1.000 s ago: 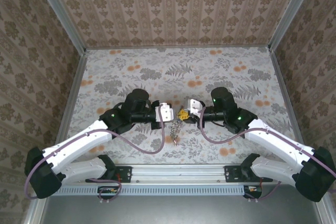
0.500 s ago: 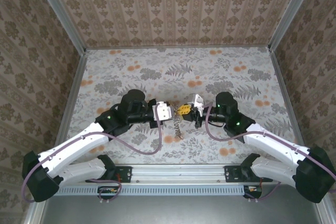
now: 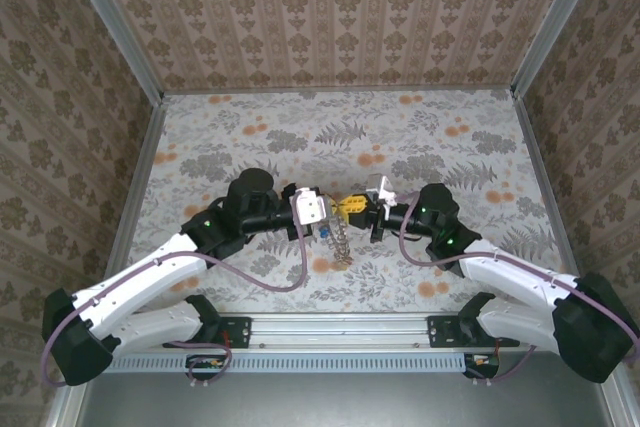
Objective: Put the keys on the keyring
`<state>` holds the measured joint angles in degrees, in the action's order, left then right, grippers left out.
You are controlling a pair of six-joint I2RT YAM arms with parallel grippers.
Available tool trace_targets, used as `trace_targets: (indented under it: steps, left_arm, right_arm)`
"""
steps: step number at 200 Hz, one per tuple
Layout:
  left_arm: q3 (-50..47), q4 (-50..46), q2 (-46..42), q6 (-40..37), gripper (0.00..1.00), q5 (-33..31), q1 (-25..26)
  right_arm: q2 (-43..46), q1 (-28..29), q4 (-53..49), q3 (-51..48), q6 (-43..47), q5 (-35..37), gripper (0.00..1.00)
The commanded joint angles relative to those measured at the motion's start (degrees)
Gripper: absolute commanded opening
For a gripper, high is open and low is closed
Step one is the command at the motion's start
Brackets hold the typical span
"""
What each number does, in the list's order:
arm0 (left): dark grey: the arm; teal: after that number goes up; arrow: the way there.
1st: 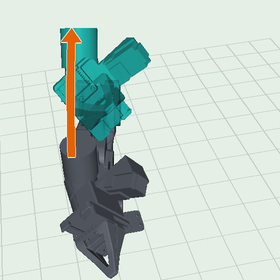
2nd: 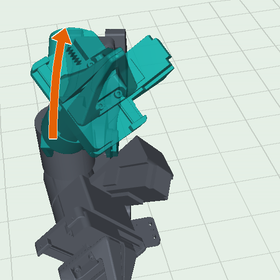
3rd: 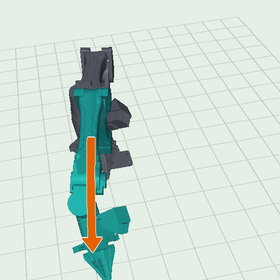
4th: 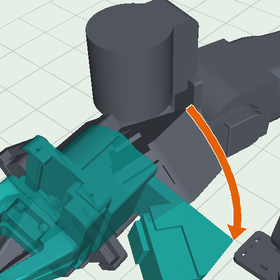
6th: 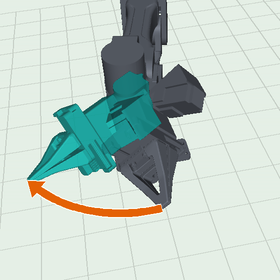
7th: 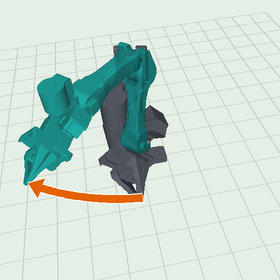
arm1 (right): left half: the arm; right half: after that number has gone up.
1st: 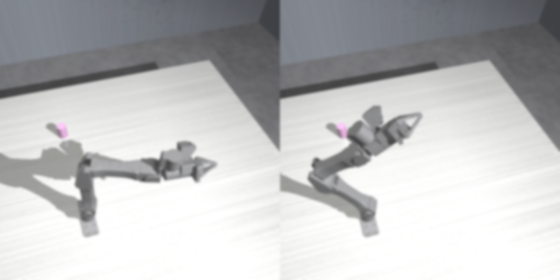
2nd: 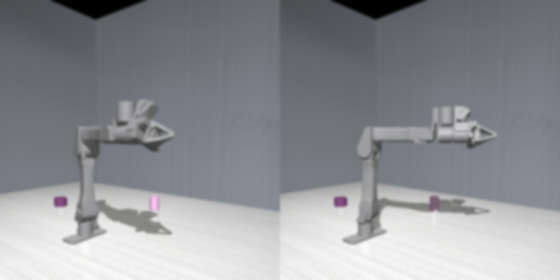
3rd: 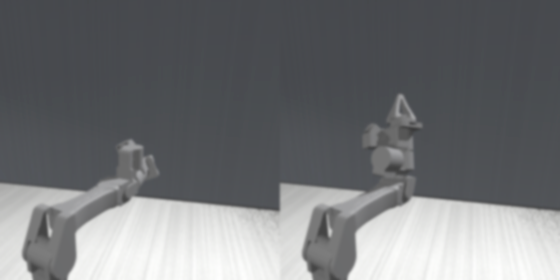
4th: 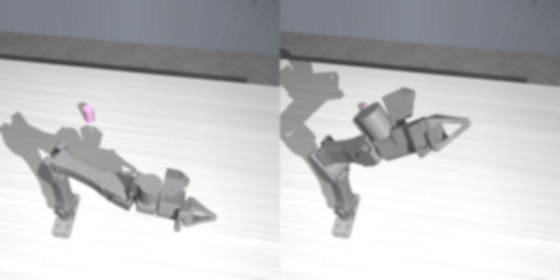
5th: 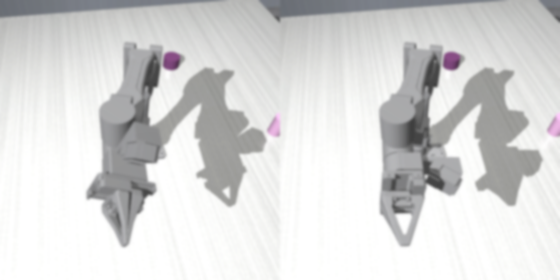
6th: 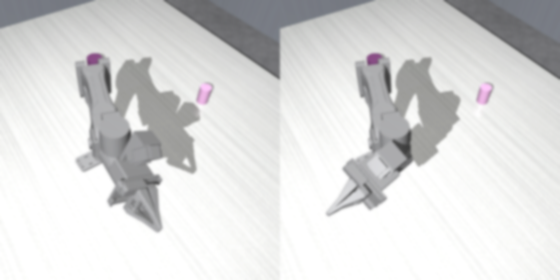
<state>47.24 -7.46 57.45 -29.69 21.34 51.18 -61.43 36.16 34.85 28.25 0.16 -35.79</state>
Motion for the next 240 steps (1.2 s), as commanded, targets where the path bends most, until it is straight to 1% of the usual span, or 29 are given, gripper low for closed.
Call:
trace_targets:
  steps: [1,19,31,39,68,87,127,162,168,179,194,197,203,214,221,240]
  left_arm:
    - [3.5,-5.9,1.3,-0.7,0.00,2.8,-0.1]
    - [7.1,-12.1,2.9,-2.7,0.00,3.7,-0.2]
    - [9.3,-15.7,4.2,-3.7,0.00,4.2,0.0]
    - [10.4,-17.5,5.0,-4.2,0.00,4.6,0.0]
    - [13.9,-21.9,7.7,-5.1,0.00,6.5,0.1]
    - [14.6,-22.2,8.6,-4.9,0.00,7.1,0.3]
    - [16.7,-24.1,10.5,-5.0,0.00,7.6,0.8]
    - [16.6,-23.6,10.7,-3.9,0.00,7.8,0.8]
    - [16.4,-23.2,10.6,-3.7,0.00,7.8,0.8]
    - [15.9,-22.6,10.2,-3.3,0.00,7.8,0.7]
    - [15.5,-22.4,9.8,-3.0,0.00,7.6,0.5]
    - [15.4,-22.3,9.7,-3.0,0.02,7.5,0.5]
    - [14.8,-22.2,9.2,-2.7,0.08,7.3,0.4]
    - [13.3,-21.2,8.0,-2.1,0.14,6.9,0.1]
    - [12.0,-20.2,6.8,-1.7,0.16,6.7,-0.2]
    - [8.8,-16.7,4.0,0.1,0.18,7.1,-1.2]
  right_arm:
    - [2.4,0.2,-16.3,6.7,13.5,-2.9,0.10]
    - [2.9,0.3,-28.6,10.1,23.0,-1.6,0.17]
    - [2.7,0.4,-34.8,12.4,27.5,-1.1,0.23]
    - [2.5,0.4,-37.5,13.5,29.5,-0.9,0.24]
    - [2.3,0.7,-40.0,14.7,31.6,-0.5,0.25]
    - [1.8,1.1,-40.7,15.1,31.6,-0.5,0.24]
    - [0.8,1.9,-39.7,15.3,29.3,-0.1,0.17]
    - [-0.7,2.1,-37.8,15.6,25.1,-0.8,0.16]
    - [-1.1,2.2,-37.4,15.6,24.3,-0.8,0.13]
    - [-1.6,2.3,-36.6,15.6,22.9,-0.8,0.00]
    - [-1.5,2.2,-34.3,14.8,20.6,-0.2,0.00]
    - [-1.4,2.2,-33.7,14.6,20.2,-0.1,0.00]
    - [-1.0,2.2,-32.0,13.9,19.3,-0.1,0.00]
    - [-0.3,1.9,-28.4,12.5,17.4,-1.2,0.00]
    - [0.1,1.6,-25.6,11.7,15.9,-2.1,0.00]
    - [1.0,1.2,-18.5,9.3,11.5,-3.1,0.00]
